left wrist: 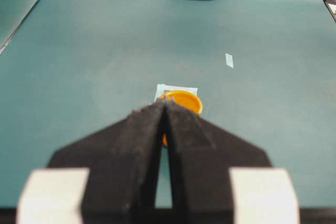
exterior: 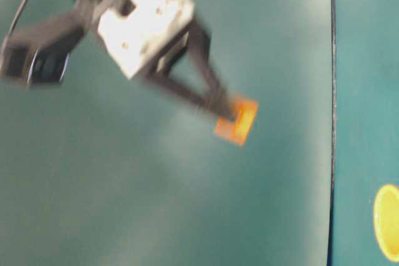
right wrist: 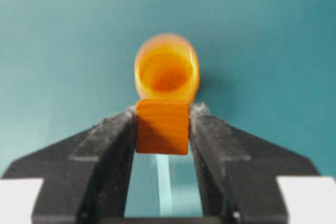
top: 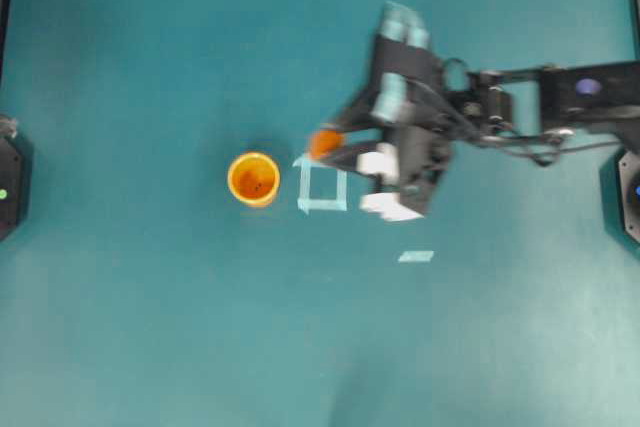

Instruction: Move the block to the left with right arm.

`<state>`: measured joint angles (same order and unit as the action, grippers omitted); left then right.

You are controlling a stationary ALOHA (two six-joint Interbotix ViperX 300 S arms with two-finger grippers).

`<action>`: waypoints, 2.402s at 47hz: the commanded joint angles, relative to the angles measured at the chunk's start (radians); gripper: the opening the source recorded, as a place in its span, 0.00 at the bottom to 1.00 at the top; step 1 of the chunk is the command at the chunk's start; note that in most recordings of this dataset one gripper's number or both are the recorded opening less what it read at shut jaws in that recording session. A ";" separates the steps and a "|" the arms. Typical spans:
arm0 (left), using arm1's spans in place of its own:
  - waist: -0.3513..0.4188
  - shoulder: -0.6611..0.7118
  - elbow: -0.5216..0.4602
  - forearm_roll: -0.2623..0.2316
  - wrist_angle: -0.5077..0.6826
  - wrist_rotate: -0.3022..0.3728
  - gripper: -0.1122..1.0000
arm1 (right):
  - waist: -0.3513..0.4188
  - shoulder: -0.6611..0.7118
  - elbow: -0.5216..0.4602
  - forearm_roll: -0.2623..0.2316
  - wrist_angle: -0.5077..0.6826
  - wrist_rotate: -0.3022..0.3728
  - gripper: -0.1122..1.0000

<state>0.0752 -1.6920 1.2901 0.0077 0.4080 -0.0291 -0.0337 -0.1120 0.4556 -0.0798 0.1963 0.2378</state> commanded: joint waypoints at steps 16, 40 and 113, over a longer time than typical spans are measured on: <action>0.005 0.015 -0.020 0.003 -0.003 0.003 0.10 | 0.002 0.295 -0.397 -0.015 -0.021 0.002 0.46; 0.005 0.017 -0.020 0.003 -0.003 0.015 0.10 | 0.002 0.479 -0.594 -0.018 -0.031 0.002 0.46; 0.005 0.017 -0.026 0.005 0.015 0.018 0.10 | 0.000 0.535 -0.655 -0.025 -0.023 0.002 0.46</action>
<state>0.0752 -1.6920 1.2901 0.0092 0.4326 -0.0123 -0.0353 0.4495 -0.1703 -0.1012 0.1779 0.2378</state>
